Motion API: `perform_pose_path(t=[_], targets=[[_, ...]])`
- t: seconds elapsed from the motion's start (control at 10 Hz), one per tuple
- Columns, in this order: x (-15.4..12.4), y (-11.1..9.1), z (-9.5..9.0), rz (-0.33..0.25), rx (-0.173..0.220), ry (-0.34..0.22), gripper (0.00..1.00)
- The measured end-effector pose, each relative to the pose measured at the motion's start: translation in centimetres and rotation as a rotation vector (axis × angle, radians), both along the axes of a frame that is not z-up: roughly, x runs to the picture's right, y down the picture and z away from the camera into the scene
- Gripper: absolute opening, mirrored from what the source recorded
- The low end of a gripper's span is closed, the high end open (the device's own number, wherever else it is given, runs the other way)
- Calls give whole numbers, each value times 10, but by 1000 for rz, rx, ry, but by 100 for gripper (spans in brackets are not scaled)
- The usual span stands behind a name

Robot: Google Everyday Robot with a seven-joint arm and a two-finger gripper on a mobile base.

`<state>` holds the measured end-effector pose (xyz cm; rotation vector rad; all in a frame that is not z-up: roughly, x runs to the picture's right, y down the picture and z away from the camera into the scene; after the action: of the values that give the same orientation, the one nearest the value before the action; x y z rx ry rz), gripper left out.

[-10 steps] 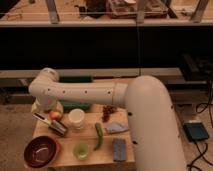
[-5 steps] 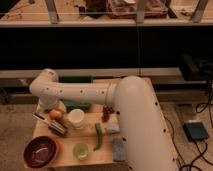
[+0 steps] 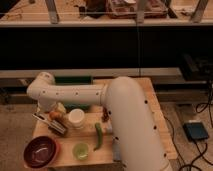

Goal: Place apple in purple bowl

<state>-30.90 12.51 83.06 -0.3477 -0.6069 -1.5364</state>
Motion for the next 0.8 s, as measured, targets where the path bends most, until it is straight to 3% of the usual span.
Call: perform_pose_path(t=[0.5, 0.7, 0.8], targets=[[6, 11, 33, -32, -17, 30, 80], [2, 18, 37, -53, -21, 29, 71], [3, 19, 38, -59, -23, 29, 62]])
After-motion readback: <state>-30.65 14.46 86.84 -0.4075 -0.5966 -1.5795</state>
